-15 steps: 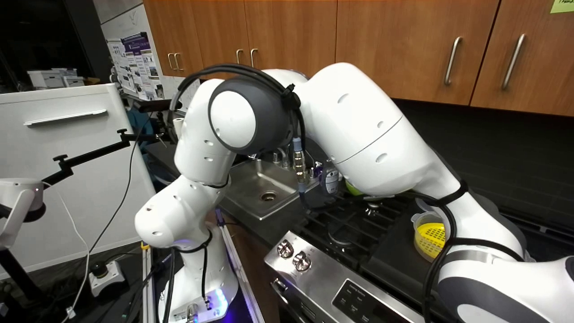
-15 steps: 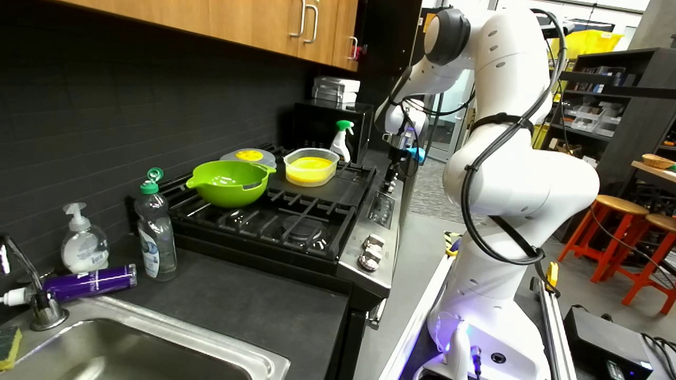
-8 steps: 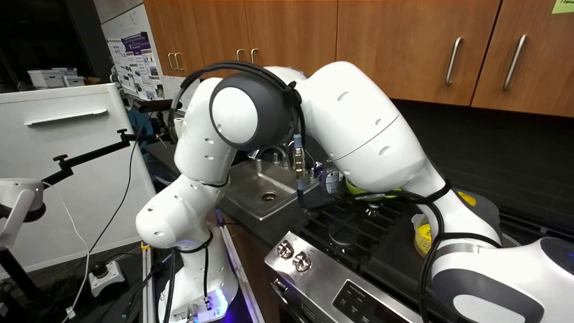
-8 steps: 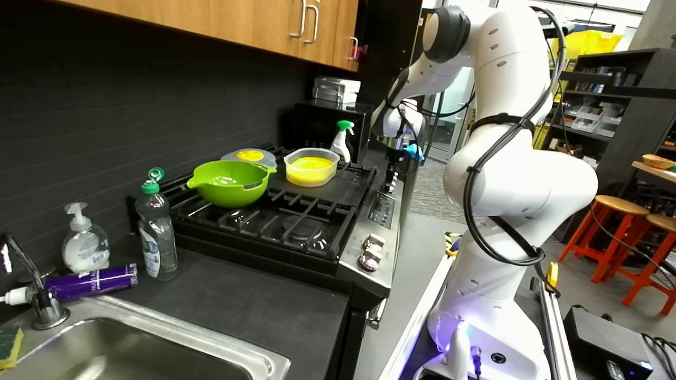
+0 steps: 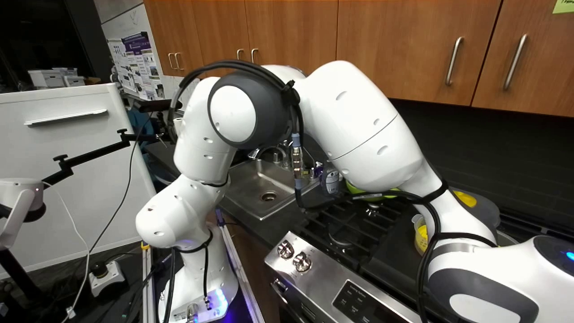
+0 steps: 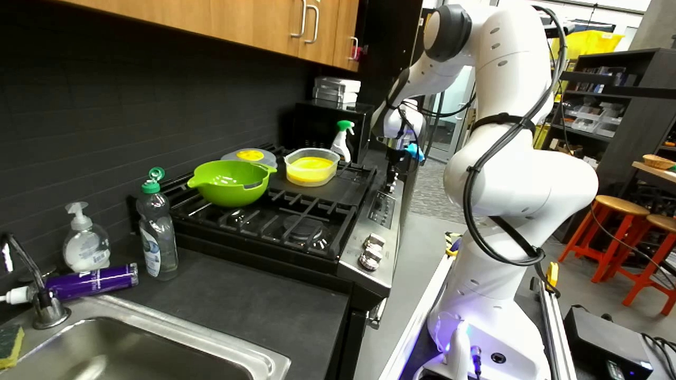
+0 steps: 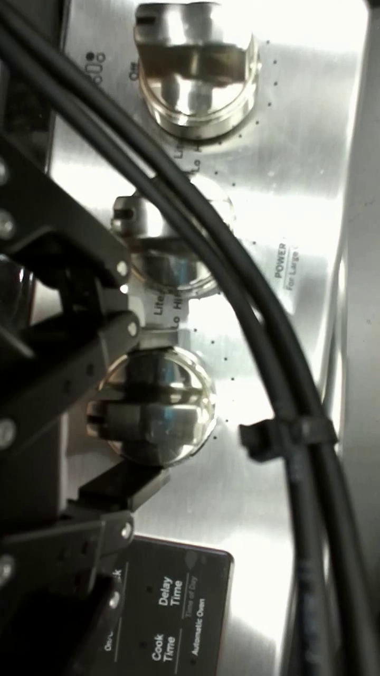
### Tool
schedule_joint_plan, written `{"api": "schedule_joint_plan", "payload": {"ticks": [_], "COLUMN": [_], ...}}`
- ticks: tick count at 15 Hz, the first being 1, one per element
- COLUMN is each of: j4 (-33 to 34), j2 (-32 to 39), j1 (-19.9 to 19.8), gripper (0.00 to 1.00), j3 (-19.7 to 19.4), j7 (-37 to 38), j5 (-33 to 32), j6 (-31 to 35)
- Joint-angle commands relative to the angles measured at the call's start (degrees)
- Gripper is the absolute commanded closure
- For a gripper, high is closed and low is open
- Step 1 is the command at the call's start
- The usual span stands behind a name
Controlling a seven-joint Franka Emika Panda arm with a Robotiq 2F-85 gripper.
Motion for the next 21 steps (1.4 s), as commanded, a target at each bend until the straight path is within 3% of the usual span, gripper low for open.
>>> {"api": "schedule_joint_plan", "payload": {"ticks": [1, 15, 19, 20, 21], "j4": [-0.7, 2.3, 2.3, 3.6, 4.4], "j2": [-3.2, -1.6, -0.6, -0.7, -0.2], "j1": [-2.9, -2.1, -0.3, -5.2, -5.5], "gripper": [0.69, 0.69, 0.69, 0.69, 0.69], "j3": [-2.7, -3.7, -6.4, -1.0, -1.0], "j7": [-9.5, -10.3, -3.4, -8.3, -8.1], "j5": [-4.5, -6.0, -7.6, 1.1, 2.0], "j6": [-0.6, -3.2, 0.5, -12.5, -13.6]}}
